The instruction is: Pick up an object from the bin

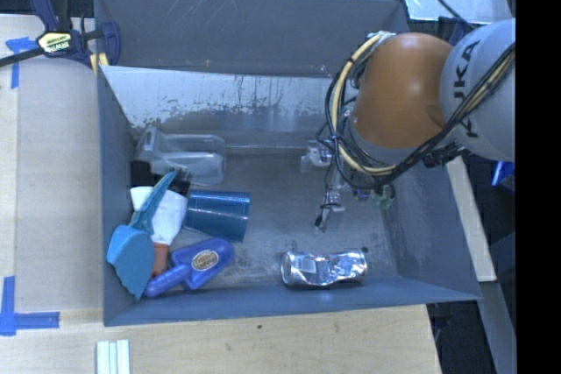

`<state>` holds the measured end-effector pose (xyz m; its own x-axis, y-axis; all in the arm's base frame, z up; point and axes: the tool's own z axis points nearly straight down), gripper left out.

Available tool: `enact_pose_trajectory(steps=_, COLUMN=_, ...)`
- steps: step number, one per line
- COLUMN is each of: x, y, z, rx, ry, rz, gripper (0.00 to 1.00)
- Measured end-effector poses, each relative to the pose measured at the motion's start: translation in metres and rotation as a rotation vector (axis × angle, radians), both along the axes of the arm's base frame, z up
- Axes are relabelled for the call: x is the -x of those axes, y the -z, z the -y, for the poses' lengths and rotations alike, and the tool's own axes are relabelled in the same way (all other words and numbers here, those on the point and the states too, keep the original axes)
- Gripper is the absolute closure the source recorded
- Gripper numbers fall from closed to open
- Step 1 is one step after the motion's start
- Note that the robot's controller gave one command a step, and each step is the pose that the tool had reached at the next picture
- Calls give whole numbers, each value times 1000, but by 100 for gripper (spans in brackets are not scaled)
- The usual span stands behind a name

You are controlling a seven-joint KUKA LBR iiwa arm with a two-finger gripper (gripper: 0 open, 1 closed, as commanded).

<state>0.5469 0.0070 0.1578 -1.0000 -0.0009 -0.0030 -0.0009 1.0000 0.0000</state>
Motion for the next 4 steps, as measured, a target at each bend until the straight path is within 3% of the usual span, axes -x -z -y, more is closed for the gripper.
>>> enact_pose_trajectory(steps=1, x=57, y=86, z=17, rx=0, ry=-248, rz=2, gripper=0)
enact_pose_trajectory(steps=2, x=63, y=47, z=9, rx=0, ry=-116, rz=3, gripper=0)
enact_pose_trajectory(steps=3, x=60, y=58, z=-19, rx=0, ry=-210, rz=-1, gripper=0)
enact_pose_trajectory(steps=4, x=61, y=88, z=20, rx=1, ry=-50, rz=4, gripper=0)
